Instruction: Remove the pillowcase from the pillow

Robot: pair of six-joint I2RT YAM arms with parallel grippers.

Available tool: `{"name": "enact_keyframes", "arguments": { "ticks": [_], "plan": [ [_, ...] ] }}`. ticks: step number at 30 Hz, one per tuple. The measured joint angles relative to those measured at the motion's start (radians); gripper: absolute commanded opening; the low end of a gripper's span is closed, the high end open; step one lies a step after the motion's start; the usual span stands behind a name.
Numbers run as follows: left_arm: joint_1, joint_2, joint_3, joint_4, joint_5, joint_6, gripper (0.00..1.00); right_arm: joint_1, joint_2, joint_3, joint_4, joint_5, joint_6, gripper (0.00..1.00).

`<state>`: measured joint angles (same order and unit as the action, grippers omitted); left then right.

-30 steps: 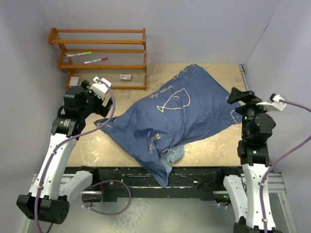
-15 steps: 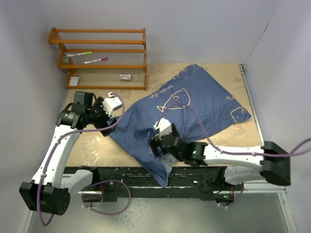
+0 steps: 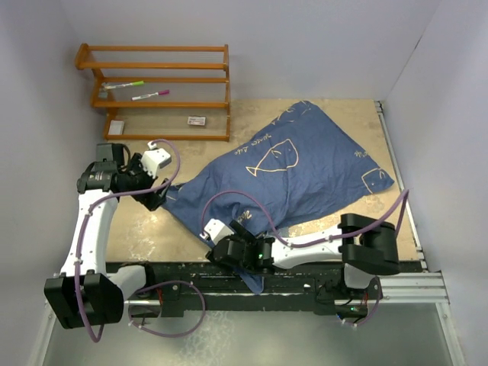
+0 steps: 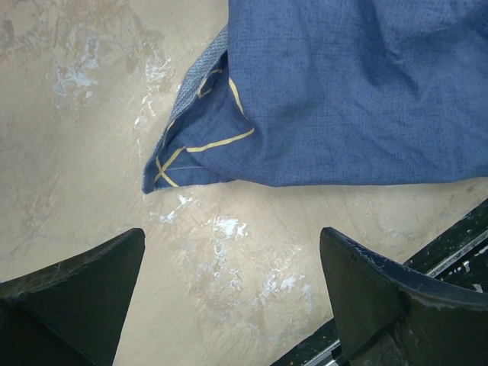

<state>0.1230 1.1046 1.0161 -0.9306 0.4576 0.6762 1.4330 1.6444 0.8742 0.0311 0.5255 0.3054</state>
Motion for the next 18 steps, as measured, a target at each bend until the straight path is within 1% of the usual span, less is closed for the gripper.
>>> {"name": "enact_keyframes", "arguments": {
  "ticks": [2, 4, 5, 7, 8, 9, 10, 11, 15, 18],
  "plan": [
    [0.0, -0.013, -0.009, -0.002, 0.011, 0.0, 0.99, 0.0, 0.037, 0.0, -0.018, -0.015, 0.019, 0.77],
    [0.0, -0.032, -0.017, -0.001, 0.018, -0.001, 0.99, 0.0, 0.051, 0.001, -0.026, -0.028, 0.04, 0.64],
    [0.0, -0.041, -0.021, 0.001, 0.02, -0.002, 0.99, 0.0, 0.051, 0.002, -0.027, -0.032, 0.05, 0.54],
    [0.0, -0.059, -0.031, 0.009, 0.024, -0.003, 0.99, -0.003, 0.051, 0.006, -0.036, -0.046, 0.064, 0.25],
    [0.0, -0.068, -0.037, 0.01, 0.026, -0.004, 0.99, -0.01, 0.051, 0.01, -0.043, -0.053, 0.073, 0.13],
    [0.0, -0.077, -0.043, 0.01, 0.031, -0.004, 0.99, -0.02, 0.05, 0.014, -0.05, -0.059, 0.081, 0.06],
    [0.0, -0.087, -0.049, 0.009, 0.037, -0.003, 0.99, -0.04, 0.047, 0.02, -0.058, -0.079, 0.098, 0.01],
    [0.0, -0.097, -0.053, 0.007, 0.042, -0.002, 0.99, -0.063, 0.04, 0.025, -0.064, -0.093, 0.107, 0.0],
    [0.0, -0.165, -0.067, -0.01, 0.098, 0.013, 0.99, -0.154, -0.044, 0.04, -0.089, -0.136, 0.124, 0.0],
    [0.0, -0.239, -0.071, -0.03, 0.166, 0.05, 0.99, -0.212, -0.116, 0.122, -0.115, -0.169, 0.121, 0.0]
  ]
}}
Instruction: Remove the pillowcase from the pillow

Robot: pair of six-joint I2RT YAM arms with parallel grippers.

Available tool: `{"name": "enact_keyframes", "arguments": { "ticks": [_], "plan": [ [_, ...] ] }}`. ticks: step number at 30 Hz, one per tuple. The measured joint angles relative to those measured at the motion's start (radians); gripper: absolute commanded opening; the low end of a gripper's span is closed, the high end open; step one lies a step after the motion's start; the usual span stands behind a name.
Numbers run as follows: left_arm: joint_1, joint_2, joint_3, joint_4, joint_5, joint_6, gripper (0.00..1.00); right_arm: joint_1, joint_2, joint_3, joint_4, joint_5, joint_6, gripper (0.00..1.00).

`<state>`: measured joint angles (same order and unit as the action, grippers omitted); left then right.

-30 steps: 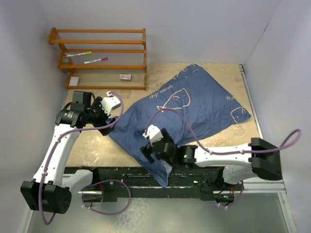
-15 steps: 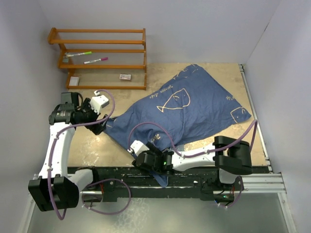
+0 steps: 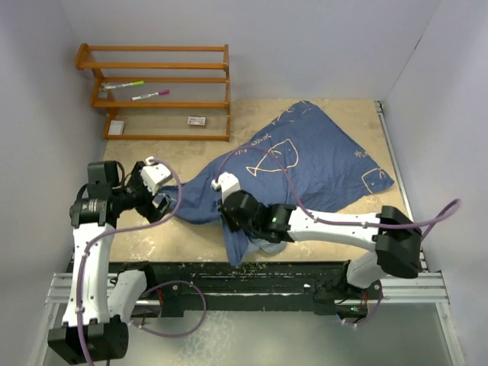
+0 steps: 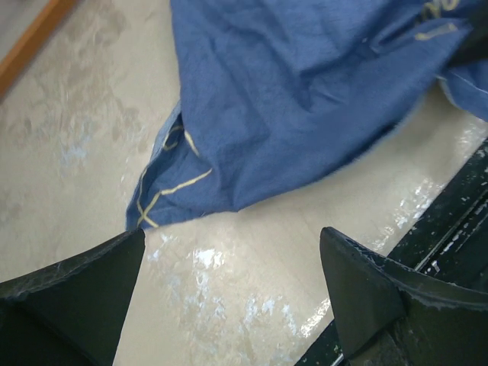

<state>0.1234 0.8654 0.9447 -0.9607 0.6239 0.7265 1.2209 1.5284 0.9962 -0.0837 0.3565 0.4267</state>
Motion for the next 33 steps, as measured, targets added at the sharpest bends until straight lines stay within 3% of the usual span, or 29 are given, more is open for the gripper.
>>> {"name": "enact_keyframes", "arguments": {
  "ticks": [11, 23, 26, 31, 33],
  "plan": [
    [0.0, -0.171, -0.063, -0.066, 0.217, 0.148, 0.99, -0.103, -0.034, 0.348, -0.051, -0.18, -0.031, 0.0],
    [-0.051, -0.185, -0.142, 0.167, 0.296, 0.101, 0.98, -0.117, 0.047, 0.509, -0.115, -0.446, -0.039, 0.0],
    [-0.163, -0.173, -0.179, 0.272, 0.251, 0.03, 0.83, -0.117, 0.081, 0.603, -0.114, -0.492, -0.036, 0.0],
    [-0.271, -0.064, -0.174, 0.403, 0.222, -0.1, 0.2, -0.13, 0.116, 0.7, -0.113, -0.518, -0.033, 0.0],
    [-0.279, 0.002, -0.134, 0.428, 0.224, -0.146, 0.05, -0.159, 0.113, 0.698, -0.1, -0.507, -0.024, 0.02]
  ]
}}
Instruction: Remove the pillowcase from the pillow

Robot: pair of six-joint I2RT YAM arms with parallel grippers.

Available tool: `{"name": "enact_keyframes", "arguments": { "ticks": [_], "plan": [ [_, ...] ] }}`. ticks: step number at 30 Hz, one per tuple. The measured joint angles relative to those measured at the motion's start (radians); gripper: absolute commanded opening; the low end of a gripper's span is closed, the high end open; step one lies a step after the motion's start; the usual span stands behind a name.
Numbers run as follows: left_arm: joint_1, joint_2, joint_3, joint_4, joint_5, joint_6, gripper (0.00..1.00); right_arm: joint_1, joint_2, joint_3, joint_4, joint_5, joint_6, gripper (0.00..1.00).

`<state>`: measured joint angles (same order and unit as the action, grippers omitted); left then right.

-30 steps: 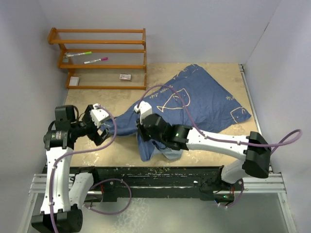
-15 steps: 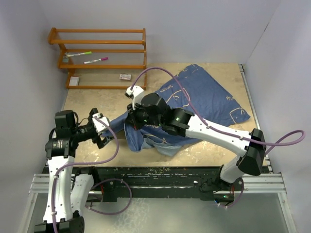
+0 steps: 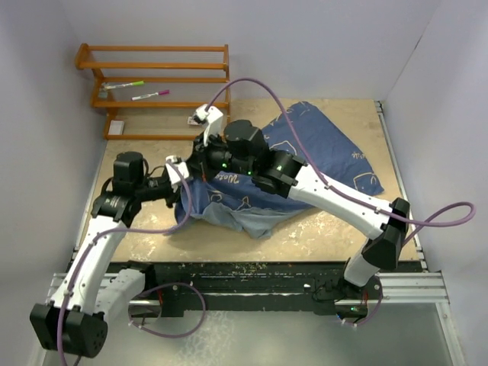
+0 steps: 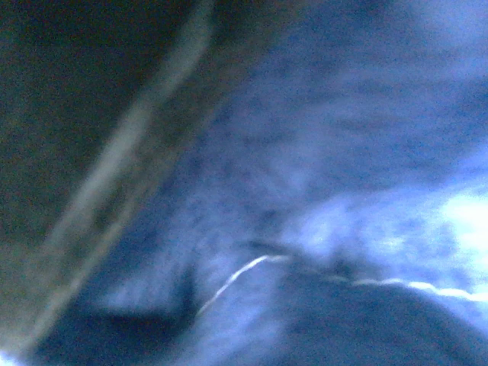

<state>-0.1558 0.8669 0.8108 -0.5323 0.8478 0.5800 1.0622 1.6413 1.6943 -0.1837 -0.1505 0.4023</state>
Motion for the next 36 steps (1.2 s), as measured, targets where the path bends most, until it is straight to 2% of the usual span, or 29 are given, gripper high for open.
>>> {"name": "enact_keyframes", "arguments": {
  "ticks": [1, 4, 5, 9, 13, 16, 20, 25, 27, 31, 36],
  "plan": [
    [-0.002, 0.026, 0.021, 0.011, -0.001, -0.024, 0.01, -0.017, -0.007, -0.008, 0.011, 0.01, 0.007, 0.13],
    [-0.002, 0.072, 0.051, 0.051, -0.031, -0.104, 0.0, -0.064, -0.067, -0.068, 0.025, 0.035, 0.044, 0.58],
    [-0.001, 0.071, 0.052, 0.06, -0.048, -0.138, 0.0, -0.076, -0.095, -0.094, 0.025, 0.047, 0.053, 0.66],
    [-0.002, 0.037, 0.064, 0.085, -0.106, -0.261, 0.0, -0.121, -0.274, -0.241, 0.024, 0.166, 0.055, 0.75],
    [-0.002, 0.034, 0.139, 0.087, -0.147, -0.344, 0.0, -0.091, -0.473, -0.459, 0.074, 0.327, -0.001, 0.98],
    [-0.002, 0.039, 0.184, 0.083, -0.158, -0.38, 0.0, 0.04, -0.606, -0.689, 0.121, 0.441, -0.073, 1.0],
    [-0.002, 0.044, 0.216, 0.062, -0.187, -0.391, 0.0, 0.209, -0.589, -0.87, 0.137, 0.597, -0.188, 1.0],
    [-0.002, 0.046, 0.254, 0.001, -0.269, -0.382, 0.0, 0.354, -0.272, -0.891, 0.084, 0.804, -0.312, 1.0],
    [-0.002, 0.046, 0.273, -0.024, -0.333, -0.375, 0.0, 0.385, -0.193, -0.901, 0.059, 0.854, -0.352, 1.0],
    [-0.002, 0.058, 0.311, -0.071, -0.489, -0.349, 0.0, 0.391, -0.187, -0.912, 0.074, 0.906, -0.42, 1.0],
    [-0.002, 0.058, 0.338, -0.14, -0.621, -0.319, 0.0, 0.388, -0.147, -0.912, 0.196, 0.953, -0.548, 1.0]
  ]
}}
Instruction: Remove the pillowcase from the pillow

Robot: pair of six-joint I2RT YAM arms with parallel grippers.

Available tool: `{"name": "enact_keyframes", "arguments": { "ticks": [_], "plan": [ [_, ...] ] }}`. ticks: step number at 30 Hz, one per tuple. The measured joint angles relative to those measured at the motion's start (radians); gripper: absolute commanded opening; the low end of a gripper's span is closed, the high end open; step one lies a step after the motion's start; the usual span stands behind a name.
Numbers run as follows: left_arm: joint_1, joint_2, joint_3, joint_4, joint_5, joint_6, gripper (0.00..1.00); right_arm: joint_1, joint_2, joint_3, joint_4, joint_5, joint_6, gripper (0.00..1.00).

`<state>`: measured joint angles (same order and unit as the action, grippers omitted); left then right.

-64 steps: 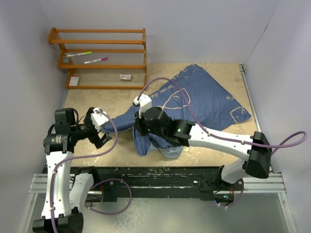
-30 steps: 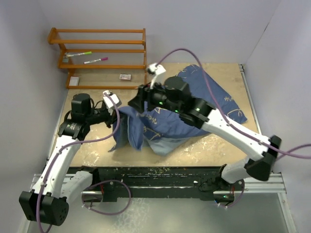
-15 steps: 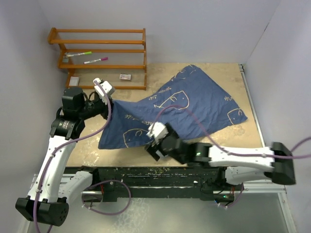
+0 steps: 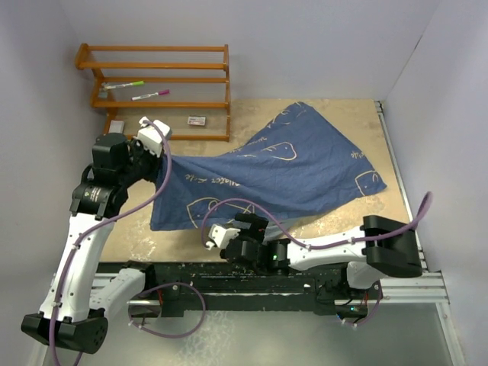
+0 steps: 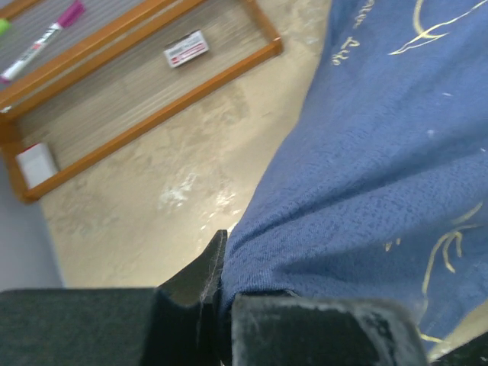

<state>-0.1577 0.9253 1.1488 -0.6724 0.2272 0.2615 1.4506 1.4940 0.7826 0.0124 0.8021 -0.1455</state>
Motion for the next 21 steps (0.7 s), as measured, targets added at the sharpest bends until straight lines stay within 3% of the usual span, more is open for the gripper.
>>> {"name": "enact_keyframes", "arguments": {
  "ticks": [5, 9, 13, 21],
  "plan": [
    [0.006, -0.002, 0.056, -0.049, -0.133, 0.054, 0.0, -0.013, 0.094, 0.0, 0.089, -0.002, -0.144, 1.0],
    [0.093, 0.0, 0.11, -0.041, -0.187, 0.114, 0.0, -0.016, 0.084, 0.0, 0.113, -0.005, -0.208, 1.0],
    [0.193, 0.027, 0.182, -0.048, -0.154, 0.12, 0.0, -0.009, 0.05, 0.002, 0.158, -0.011, -0.252, 1.0],
    [0.207, 0.026, 0.158, -0.098, 0.021, 0.108, 0.0, -0.024, 0.181, 0.012, 0.264, -0.046, -0.409, 0.99]
  ]
}}
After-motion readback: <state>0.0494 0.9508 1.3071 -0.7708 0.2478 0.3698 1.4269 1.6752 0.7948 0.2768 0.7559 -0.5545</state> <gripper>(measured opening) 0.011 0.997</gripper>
